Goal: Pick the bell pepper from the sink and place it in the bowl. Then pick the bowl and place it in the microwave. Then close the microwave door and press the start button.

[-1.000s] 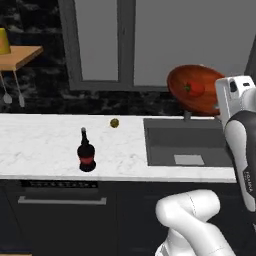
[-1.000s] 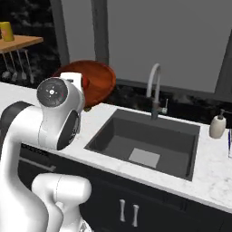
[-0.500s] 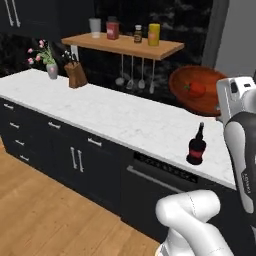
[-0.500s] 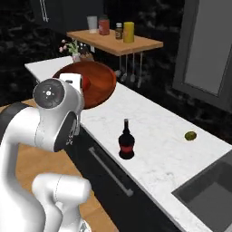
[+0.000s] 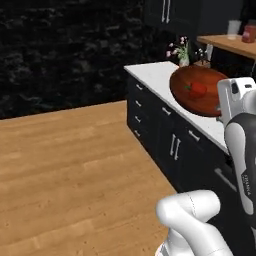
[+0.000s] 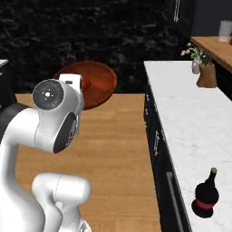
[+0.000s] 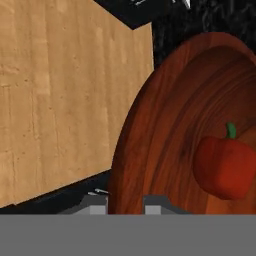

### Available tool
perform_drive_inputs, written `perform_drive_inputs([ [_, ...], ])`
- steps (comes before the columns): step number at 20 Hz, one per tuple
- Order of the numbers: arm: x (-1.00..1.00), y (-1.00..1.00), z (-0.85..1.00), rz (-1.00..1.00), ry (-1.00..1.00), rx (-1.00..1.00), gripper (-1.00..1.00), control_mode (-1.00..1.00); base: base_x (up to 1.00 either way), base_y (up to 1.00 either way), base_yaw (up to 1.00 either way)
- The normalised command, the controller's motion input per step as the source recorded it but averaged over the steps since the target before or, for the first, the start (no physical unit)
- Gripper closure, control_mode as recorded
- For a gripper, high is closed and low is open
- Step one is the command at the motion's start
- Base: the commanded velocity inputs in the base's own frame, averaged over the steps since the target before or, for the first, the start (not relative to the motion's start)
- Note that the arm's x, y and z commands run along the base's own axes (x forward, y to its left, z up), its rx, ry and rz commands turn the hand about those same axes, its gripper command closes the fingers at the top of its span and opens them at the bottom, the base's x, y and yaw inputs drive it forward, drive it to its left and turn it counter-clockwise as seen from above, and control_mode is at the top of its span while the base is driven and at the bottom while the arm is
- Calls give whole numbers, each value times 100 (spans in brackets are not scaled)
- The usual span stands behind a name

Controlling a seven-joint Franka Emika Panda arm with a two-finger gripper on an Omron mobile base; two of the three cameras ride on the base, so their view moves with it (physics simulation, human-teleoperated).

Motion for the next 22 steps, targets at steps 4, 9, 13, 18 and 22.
perform_drive_inputs([
  [4, 0, 0, 0, 0, 0, 0, 100, 100, 0, 28, 100],
  [9, 0, 0, 0, 0, 0, 0, 100, 100, 0, 9, 100],
  [13, 0, 0, 0, 0, 0, 0, 100, 100, 0, 2, 100],
  [18, 0, 0, 0, 0, 0, 0, 100, 100, 0, 0, 100],
  [22, 0, 0, 0, 0, 0, 0, 100, 100, 44, 0, 91],
])
